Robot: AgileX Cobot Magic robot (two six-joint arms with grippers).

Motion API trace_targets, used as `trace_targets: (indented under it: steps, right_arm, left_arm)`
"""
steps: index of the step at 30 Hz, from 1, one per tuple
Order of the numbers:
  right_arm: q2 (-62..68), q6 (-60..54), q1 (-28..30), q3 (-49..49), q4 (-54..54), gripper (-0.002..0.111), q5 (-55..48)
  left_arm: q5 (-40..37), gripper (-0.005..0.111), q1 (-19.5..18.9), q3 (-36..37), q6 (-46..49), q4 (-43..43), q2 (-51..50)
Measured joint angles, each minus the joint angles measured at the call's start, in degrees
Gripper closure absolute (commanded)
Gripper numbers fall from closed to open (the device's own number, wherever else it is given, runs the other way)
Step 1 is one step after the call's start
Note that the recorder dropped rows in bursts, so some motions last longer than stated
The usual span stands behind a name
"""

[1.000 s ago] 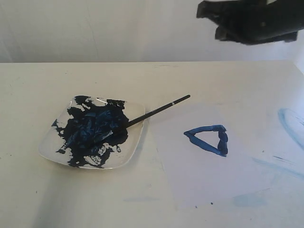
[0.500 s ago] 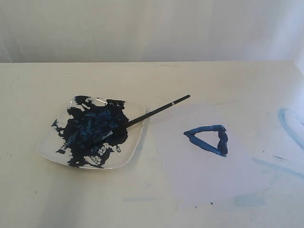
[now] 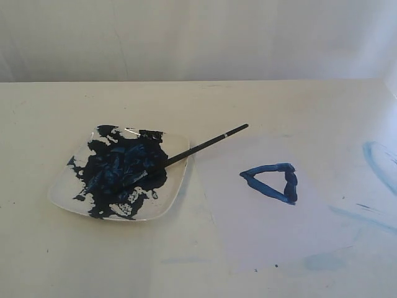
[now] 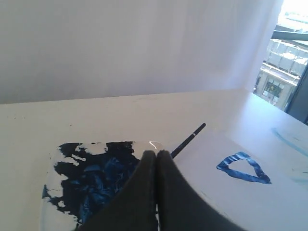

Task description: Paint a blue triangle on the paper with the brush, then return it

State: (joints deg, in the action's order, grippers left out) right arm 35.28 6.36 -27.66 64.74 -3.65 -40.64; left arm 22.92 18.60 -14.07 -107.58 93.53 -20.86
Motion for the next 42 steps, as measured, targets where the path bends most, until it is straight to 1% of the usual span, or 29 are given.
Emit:
trace_targets:
  steps: [3, 7, 10, 13, 23, 33, 42]
  right_arm:
    - [-1.7, 0.0, 0.0, 0.0, 0.0, 0.108, 0.0]
    - [-3.5, 0.0, 0.5, 0.0, 0.0, 0.108, 0.0]
    - [-4.9, 0.0, 2.6, 0.0, 0.0, 0.108, 0.0]
    - [-6.3, 0.0, 4.5, 0.0, 0.0, 0.108, 0.0]
    - [-14.7, -0.1, 8.4, 0.0, 0.2, 0.108, 0.0]
    - [-24.4, -0.1, 8.7, 0.1, 0.7, 0.108, 2.6]
    - [-27.8, -0.4, 8.7, -1.0, 0.8, 0.108, 5.6]
  left_arm:
    - [0.4, 0.107, 0.0, 0.0, 1.3, -0.7, 0.0]
    - [-0.4, 0.107, 0.0, 0.0, 7.2, -0.7, 0.0]
    - [-0.5, 0.107, 0.0, 0.0, 11.1, -0.7, 0.0]
    - [-0.5, 0.107, 0.0, 0.0, 12.6, -0.7, 0.0]
    - [-0.5, 0.107, 0.0, 0.0, 13.3, -0.7, 0.0]
    - [-0.5, 0.107, 0.0, 0.0, 13.5, -0.7, 0.0]
    - [-0.5, 0.107, 0.0, 0.0, 13.5, -0.7, 0.0]
